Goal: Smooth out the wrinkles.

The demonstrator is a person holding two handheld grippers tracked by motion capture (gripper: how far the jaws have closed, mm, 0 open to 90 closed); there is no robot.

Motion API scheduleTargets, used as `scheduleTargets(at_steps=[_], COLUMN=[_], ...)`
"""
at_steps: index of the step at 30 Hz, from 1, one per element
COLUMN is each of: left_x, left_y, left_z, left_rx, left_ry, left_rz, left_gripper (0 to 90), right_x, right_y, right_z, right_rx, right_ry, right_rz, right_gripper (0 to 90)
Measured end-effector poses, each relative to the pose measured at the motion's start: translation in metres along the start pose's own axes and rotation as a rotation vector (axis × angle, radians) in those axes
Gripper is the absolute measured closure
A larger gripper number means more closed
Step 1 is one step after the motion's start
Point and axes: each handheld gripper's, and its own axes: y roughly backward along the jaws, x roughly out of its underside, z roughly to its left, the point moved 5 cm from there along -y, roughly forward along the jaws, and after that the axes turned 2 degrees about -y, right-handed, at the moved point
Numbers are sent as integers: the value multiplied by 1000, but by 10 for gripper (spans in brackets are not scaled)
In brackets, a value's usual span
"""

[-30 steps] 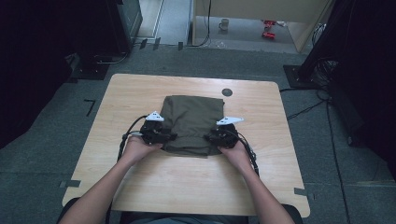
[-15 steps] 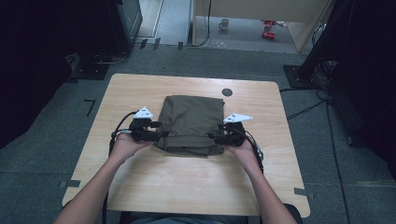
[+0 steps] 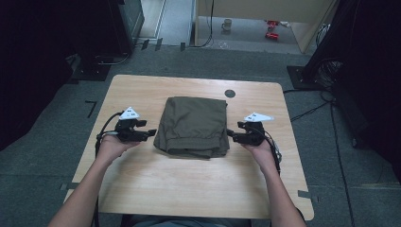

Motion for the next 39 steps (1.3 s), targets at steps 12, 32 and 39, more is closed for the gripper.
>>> scheduleTargets(at_steps=[12, 32, 39], left_x=[21, 51, 55], left_y=[6, 2, 1], left_z=[24, 55, 61], left_rx=[-55, -99, -116], left_ry=[3, -7, -17], left_rz=[31, 75, 58], left_gripper=[347, 347, 332], right_x=[11, 38, 41], right_y=[5, -1, -2], right_z=[-31, -71, -78], right_rx=[56, 171, 160], right_ry=[-42, 28, 15], right_rz=[7, 107, 84], right_gripper=[311, 274, 241])
